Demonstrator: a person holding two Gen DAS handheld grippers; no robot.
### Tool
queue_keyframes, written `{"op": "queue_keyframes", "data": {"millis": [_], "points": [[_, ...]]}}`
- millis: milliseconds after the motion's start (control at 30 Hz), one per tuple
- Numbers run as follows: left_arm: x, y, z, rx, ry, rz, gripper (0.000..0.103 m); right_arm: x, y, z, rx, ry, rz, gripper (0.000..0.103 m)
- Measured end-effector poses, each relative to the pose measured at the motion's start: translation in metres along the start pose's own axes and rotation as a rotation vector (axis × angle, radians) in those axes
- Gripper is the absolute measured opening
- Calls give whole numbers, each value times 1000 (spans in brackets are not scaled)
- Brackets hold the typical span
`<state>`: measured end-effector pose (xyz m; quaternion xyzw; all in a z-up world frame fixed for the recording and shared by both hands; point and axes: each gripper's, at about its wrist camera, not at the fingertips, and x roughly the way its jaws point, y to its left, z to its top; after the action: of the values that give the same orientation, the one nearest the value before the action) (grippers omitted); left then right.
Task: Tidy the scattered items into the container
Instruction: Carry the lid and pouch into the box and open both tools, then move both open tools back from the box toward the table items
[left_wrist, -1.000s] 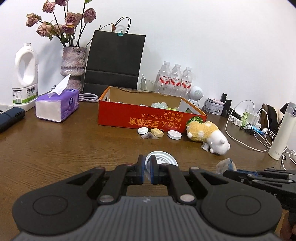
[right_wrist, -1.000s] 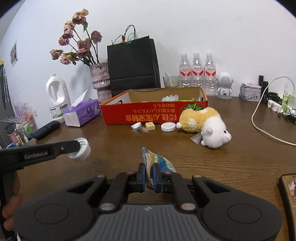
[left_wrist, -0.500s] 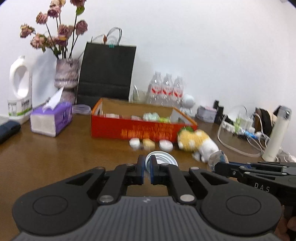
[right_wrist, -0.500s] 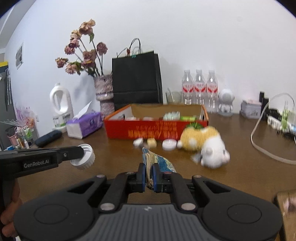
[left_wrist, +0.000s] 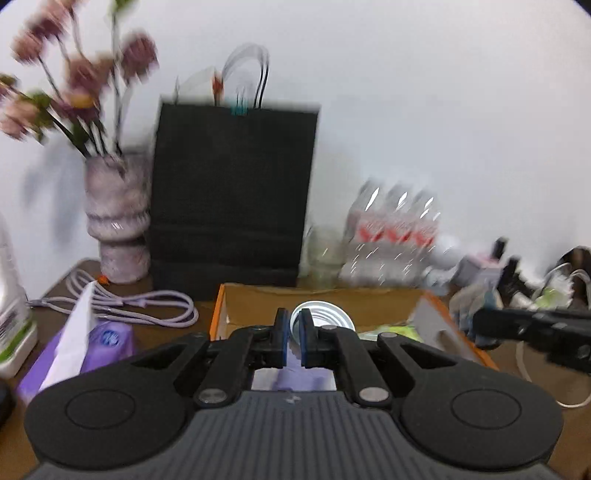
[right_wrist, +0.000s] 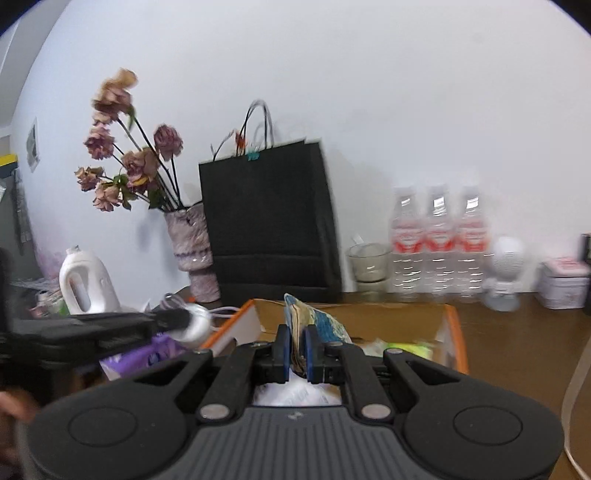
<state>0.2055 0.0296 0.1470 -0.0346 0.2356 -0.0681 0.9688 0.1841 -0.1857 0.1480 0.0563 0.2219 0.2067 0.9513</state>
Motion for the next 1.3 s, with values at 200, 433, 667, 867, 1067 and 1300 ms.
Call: {"op": "queue_keyframes", "data": {"millis": [200, 433, 667, 867, 1067, 1300], "points": [[111, 24, 22, 1, 264, 44, 6, 125, -31, 44, 90, 234, 29, 7], [181, 25, 18, 75, 433, 116, 7, 228, -48, 20, 109, 483, -66, 7], [196, 25, 8, 92, 458, 132, 11, 258, -52, 0, 132, 580, -54, 24], [174, 27, 26, 52, 451, 100, 48, 225, -64, 25, 255, 562, -32, 45], [136, 34, 43, -92, 558, 37, 67, 170, -68, 53, 187, 586, -164, 72], [81, 17, 32, -48, 569, 86, 84, 102, -84, 39, 161, 580, -259, 78]]}}
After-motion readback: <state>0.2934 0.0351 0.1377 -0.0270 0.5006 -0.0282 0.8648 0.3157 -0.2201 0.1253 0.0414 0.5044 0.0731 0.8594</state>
